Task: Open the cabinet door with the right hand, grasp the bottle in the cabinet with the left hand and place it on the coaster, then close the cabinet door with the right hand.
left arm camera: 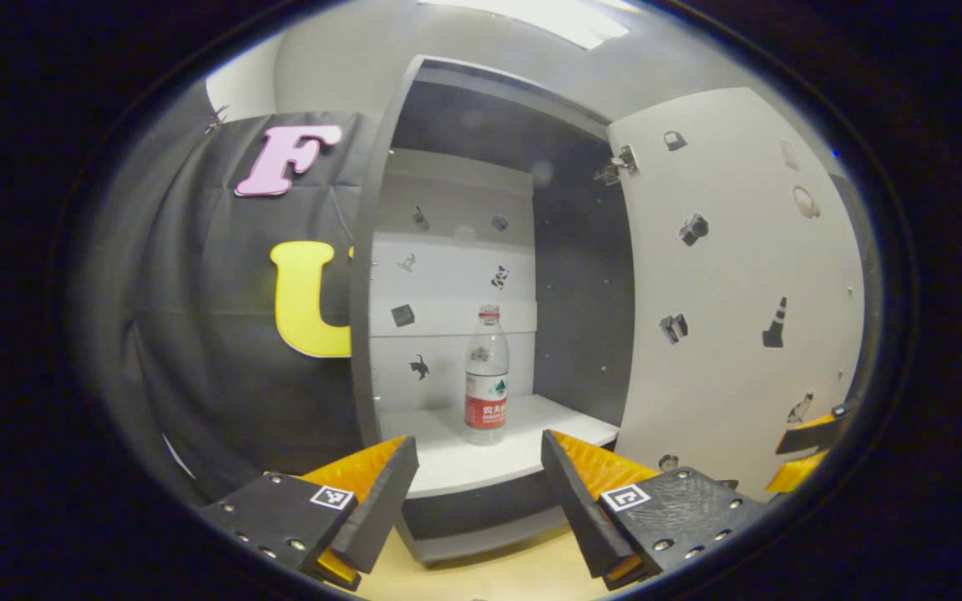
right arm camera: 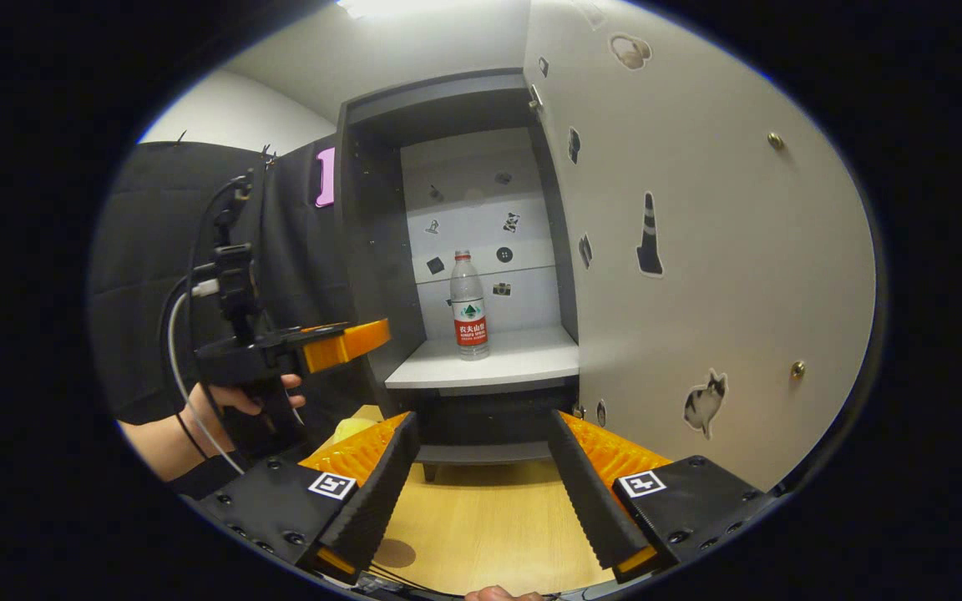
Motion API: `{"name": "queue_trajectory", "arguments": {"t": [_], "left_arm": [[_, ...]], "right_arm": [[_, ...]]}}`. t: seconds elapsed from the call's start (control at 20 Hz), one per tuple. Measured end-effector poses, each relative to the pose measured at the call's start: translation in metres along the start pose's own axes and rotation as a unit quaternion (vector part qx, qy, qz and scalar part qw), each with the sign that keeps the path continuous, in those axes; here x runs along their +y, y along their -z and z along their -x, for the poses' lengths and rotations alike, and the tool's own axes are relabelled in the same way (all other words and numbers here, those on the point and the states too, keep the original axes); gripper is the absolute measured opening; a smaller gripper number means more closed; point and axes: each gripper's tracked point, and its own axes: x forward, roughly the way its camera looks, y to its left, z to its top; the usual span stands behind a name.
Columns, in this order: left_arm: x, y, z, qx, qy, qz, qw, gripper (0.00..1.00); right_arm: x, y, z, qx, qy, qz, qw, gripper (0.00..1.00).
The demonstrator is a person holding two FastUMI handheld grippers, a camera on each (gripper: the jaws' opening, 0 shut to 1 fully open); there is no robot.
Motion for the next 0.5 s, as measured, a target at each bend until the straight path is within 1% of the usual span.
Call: {"name": "queue_trajectory", "arguments": {"t": [0.15, 0.2, 0.3, 0.45, 0.5], "left_arm": [[-0.015, -0.013, -0.051, -0.016, 0.018, -0.025, 0.999, 0.91], [-0.017, -0.012, -0.065, -0.016, 0.018, -0.027, 0.999, 0.88], [-0.016, -0.005, -0.094, -0.014, 0.013, -0.023, 1.000, 0.89], [-0.003, 0.006, -0.132, -0.015, -0.009, -0.034, 0.999, 0.88], [-0.002, 0.010, -0.142, -0.011, -0.010, -0.036, 0.999, 0.91]], "right_arm": [[-0.007, 0.006, -0.012, -0.001, 0.005, 0.013, 1.000, 0.98], [-0.008, 0.007, -0.017, -0.003, 0.005, 0.014, 1.000, 0.98], [-0.006, 0.005, -0.025, -0.009, -0.002, 0.014, 1.000, 0.98], [-0.005, -0.003, -0.036, -0.025, -0.009, 0.022, 0.999, 0.98], [-0.003, -0.003, -0.039, -0.027, -0.014, 0.023, 0.999, 0.98]]}}
